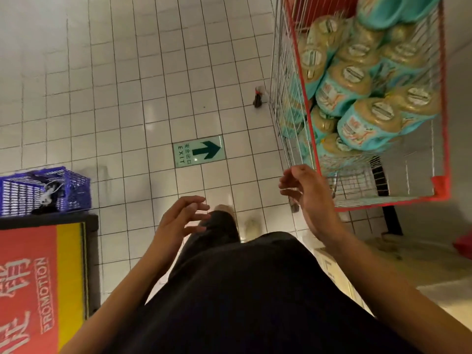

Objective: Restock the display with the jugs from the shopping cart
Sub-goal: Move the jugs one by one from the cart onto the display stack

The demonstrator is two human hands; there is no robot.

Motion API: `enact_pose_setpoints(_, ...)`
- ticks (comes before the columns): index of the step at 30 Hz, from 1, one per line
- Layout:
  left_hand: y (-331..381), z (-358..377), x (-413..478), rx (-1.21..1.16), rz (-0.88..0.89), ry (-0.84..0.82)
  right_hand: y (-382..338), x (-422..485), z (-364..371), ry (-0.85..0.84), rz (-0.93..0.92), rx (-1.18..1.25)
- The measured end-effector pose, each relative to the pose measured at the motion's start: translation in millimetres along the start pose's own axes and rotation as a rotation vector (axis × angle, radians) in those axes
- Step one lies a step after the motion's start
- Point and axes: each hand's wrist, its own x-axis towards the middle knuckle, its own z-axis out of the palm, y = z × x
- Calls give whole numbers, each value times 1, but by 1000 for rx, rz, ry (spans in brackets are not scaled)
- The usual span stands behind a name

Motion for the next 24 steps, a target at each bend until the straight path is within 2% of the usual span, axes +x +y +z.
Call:
enact_pose_setpoints(6, 88, -5, 124, 61, 12, -41, -59, 111, 37, 46, -14, 11)
enact_pose_setpoints(13, 219, 15, 269, 243, 59, -271, -105, 204, 61, 241, -15, 140)
enact_pose_setpoints(18, 305, 73, 356, 442, 119, -518, -126, 238, 54, 416, 24, 224)
enact_pose_setpoints(24, 358, 173, 428, 537, 106, -657, -145, 281, 13, 588, 53, 368)
